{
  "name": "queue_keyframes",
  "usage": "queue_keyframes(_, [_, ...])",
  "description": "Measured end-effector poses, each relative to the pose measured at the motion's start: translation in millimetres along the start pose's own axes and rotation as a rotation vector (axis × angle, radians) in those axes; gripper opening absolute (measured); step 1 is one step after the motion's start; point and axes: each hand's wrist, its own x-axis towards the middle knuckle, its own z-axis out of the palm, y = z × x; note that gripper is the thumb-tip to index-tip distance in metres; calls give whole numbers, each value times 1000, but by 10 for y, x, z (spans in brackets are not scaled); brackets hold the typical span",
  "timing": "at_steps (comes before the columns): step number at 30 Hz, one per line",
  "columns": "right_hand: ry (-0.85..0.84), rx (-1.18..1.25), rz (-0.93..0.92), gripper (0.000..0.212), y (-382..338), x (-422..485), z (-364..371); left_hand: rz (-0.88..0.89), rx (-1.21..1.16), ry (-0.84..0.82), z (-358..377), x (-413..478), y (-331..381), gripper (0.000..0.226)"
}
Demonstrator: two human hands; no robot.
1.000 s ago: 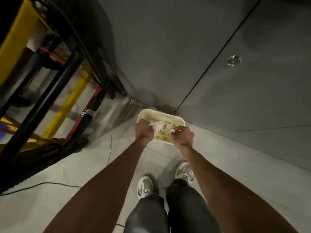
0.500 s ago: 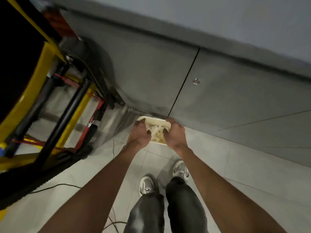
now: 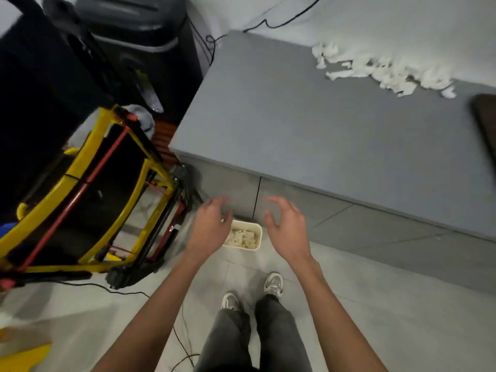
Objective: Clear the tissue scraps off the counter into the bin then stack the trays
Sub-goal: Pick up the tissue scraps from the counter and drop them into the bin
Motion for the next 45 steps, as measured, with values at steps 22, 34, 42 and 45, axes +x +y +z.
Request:
queue_keyframes(22, [390, -42, -15, 28, 1093, 2208, -3022, 377, -58, 61, 646, 2440, 3201, 32])
queue_keyframes(34, [67, -300, 179, 51, 2178, 4099, -3599, 228, 99, -193, 1712, 3708, 4030, 32])
queue_keyframes(42, [-44, -503, 94, 63, 2733, 4478, -3386, 267, 98, -163, 1867, 3963, 4218, 30])
queue_keyframes(45, [7, -448, 128, 33, 2719, 4210, -3294, 272, 81, -196, 1911, 3979, 4244, 30])
